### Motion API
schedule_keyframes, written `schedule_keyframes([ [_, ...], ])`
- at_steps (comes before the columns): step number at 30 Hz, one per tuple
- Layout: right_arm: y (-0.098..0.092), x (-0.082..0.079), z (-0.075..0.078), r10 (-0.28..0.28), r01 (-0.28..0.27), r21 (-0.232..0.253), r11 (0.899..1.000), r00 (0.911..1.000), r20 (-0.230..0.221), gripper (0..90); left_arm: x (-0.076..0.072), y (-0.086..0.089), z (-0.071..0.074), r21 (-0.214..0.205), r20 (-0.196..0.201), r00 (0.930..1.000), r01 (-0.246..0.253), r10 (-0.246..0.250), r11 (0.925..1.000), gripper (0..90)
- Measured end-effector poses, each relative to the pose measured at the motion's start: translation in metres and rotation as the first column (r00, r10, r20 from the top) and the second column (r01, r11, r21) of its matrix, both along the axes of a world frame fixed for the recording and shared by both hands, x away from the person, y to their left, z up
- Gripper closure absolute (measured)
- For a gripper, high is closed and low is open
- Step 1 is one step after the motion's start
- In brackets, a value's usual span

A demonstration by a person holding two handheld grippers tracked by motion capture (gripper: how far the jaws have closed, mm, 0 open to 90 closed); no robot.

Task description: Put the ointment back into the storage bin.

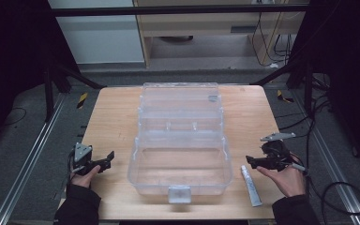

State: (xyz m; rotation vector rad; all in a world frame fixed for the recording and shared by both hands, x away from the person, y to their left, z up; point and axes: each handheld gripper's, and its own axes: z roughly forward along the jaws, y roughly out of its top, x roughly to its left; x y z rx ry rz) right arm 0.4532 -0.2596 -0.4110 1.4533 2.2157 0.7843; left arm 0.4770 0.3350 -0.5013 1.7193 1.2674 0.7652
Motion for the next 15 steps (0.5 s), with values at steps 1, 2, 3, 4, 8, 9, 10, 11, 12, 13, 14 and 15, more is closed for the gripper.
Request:
schedule_keyframes([
  [1,0.0009,-0.0003,0.0013,0.0,0.0,0.005,1.0,1.0,-0.005,24.0,0.0,0.0,0.0,0.0,0.0,1.0,0.0,0.0,1.0,2.7],
  [2,0.0015,-0.0004,0.0026,0.003,-0.003,-0.001,1.0,1.0,-0.007,24.6,0.0,0.0,0.0,0.0,0.0,1.0,0.0,0.0,1.0,2.7],
  [3,0.0019,-0.0006,0.0037,0.001,-0.001,-0.002,1.0,0.9999,-0.011,24.7,0.0,0.0,0.0,-0.001,0.0,1.0,0.0,0.0,1.0,2.7],
  [4,0.0019,-0.0006,0.0037,0.001,-0.001,-0.002,1.0,0.9999,-0.011,24.7,0.0,0.0,0.0,-0.001,0.0,1.0,0.0,0.0,1.0,2.7],
  [8,0.0038,-0.0003,0.0056,0.003,-0.003,-0.003,1.0,0.9991,-0.043,25.8,0.0,0.0001,-0.0001,-0.004,0.0,1.0,0.001,-0.001,1.0,2.7],
  [9,0.0038,-0.0003,0.0056,0.003,-0.003,-0.003,1.0,0.9991,-0.043,25.8,0.0,0.0001,-0.0001,-0.004,0.0,1.0,0.001,-0.001,1.0,2.7],
  [10,0.0056,-0.0004,0.0057,0.008,-0.008,-0.007,1.0,0.9983,-0.057,26.3,0.0,0.0,-0.0001,-0.003,0.0,1.0,0.001,-0.001,1.0,2.7],
  [11,0.0056,-0.0004,0.0057,0.008,-0.008,-0.007,1.0,0.9983,-0.057,26.3,0.0,0.0,-0.0001,-0.003,0.0,1.0,0.001,-0.001,1.0,2.7],
  [12,0.0063,-0.0002,0.0054,0.01,-0.01,-0.007,1.0,0.998,-0.062,26.3,0.0,-0.0001,0.0,-0.001,-0.001,1.0,0.002,-0.002,1.0,2.7],
  [13,0.0076,-0.0001,0.0048,0.005,-0.005,-0.006,1.0,0.9972,-0.075,26.9,0.0,0.0,0.0,-0.001,-0.001,1.0,0.002,-0.002,1.0,2.7],
  [14,0.0081,0.0002,0.0042,0.005,-0.006,-0.013,1.0,0.9967,-0.081,27.1,0.0,0.0,-0.0001,-0.003,0.0,1.0,0.001,-0.001,1.0,2.7],
  [15,0.0089,0.0001,0.0039,0.006,-0.007,-0.014,1.0,0.996,-0.09,27.5,0.0,0.0,-0.0001,-0.003,0.0,1.0,0.001,-0.001,1.0,2.7],
])
